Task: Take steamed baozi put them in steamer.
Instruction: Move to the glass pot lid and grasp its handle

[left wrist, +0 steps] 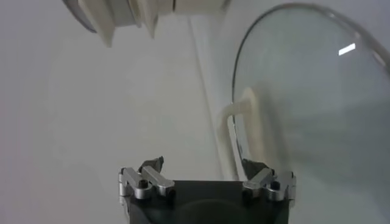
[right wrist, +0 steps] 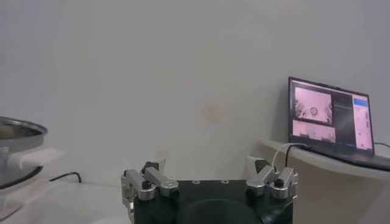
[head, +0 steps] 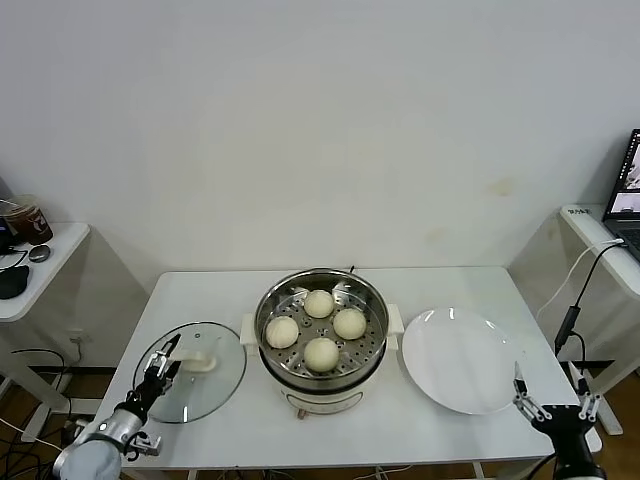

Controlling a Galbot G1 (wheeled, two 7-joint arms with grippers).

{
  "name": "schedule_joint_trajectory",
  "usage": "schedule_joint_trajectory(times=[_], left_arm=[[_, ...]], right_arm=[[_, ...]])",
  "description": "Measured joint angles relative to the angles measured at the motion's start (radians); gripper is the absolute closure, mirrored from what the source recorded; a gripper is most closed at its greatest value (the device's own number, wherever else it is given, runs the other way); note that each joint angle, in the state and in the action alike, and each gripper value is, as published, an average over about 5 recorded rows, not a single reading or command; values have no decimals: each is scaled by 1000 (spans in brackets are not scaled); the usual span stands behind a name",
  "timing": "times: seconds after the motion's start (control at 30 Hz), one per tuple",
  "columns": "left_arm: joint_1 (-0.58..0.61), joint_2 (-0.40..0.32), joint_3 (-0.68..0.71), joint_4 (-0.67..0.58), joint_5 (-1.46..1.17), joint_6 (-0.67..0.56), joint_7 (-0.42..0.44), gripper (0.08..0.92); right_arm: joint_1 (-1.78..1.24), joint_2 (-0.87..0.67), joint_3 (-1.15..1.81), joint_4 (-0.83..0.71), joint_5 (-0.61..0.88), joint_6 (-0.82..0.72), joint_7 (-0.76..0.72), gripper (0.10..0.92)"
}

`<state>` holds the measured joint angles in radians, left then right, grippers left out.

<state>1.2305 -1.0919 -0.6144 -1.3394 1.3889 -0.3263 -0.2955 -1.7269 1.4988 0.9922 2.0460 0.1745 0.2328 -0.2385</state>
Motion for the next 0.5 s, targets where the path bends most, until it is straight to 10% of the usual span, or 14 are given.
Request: schedule_joint_trajectory(times=[0.5], left_arm=[[-47,-11,7,69,-5,-18,9,536]], right_arm=[[-4,0,-22,-6,-12,-10,-7,203]])
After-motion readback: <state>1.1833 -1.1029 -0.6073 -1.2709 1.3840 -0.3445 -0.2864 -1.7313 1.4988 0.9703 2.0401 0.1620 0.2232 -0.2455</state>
